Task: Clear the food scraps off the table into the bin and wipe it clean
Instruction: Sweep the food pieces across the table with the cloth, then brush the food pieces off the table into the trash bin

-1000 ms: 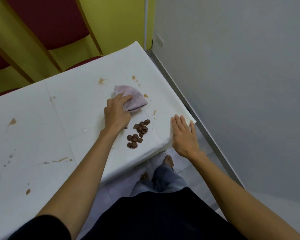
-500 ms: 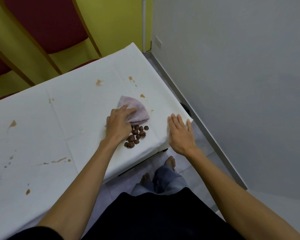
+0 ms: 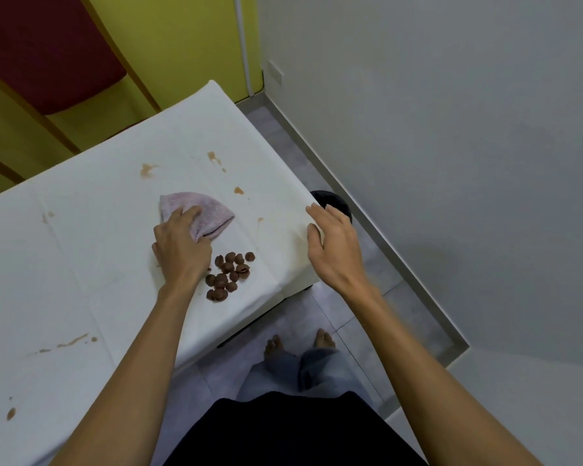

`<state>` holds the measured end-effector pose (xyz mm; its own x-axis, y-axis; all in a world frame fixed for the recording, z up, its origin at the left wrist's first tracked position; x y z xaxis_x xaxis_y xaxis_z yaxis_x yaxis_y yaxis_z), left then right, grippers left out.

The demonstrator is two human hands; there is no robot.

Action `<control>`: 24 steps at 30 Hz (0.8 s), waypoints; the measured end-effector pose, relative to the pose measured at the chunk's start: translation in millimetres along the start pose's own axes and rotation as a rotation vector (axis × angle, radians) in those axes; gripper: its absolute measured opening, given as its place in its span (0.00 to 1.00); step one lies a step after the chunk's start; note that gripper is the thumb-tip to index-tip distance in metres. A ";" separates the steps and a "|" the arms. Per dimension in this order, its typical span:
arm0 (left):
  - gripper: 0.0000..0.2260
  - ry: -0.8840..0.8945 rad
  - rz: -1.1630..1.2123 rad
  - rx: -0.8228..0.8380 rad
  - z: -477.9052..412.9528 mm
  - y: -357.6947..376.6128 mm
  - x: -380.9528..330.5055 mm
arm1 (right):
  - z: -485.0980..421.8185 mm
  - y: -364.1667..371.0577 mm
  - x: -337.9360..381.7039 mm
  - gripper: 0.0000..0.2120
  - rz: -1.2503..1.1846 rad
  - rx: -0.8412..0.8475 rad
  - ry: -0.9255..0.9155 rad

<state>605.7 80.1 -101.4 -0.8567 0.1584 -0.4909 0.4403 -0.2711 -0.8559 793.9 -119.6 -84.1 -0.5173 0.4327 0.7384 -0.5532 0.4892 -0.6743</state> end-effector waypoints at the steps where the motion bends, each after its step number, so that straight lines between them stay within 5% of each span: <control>1: 0.28 -0.001 0.005 0.002 -0.5 1.8 -2.7 | -2.9 1.6 0.6 0.20 0.005 0.021 -0.011; 12: 0.23 0.019 -0.186 0.044 4.9 0.3 -44.7 | -12.7 22.2 4.6 0.19 0.049 0.144 -0.106; 18: 0.19 0.251 0.185 0.226 75.3 40.8 -156.6 | -17.1 -33.1 -33.2 0.19 -0.051 -0.046 0.041; 24: 0.16 0.264 0.447 0.456 134.9 116.9 -226.9 | 9.1 -86.5 -136.5 0.21 -0.092 -0.224 0.333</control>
<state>815.3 -115.6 -68.1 -0.4997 0.1482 -0.8534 0.5294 -0.7275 -0.4364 906.4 -227.9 -126.8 -0.2117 0.5830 0.7844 -0.4124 0.6744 -0.6125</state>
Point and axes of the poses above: each hand's wrist, its own z-axis away from the middle knuckle, its own y-axis out of the palm, x = y × z, the point moved 7 cm from there along -z, towards the middle knuckle, and after that the axes turned 7 degrees about -y, right-handed, at the moved point
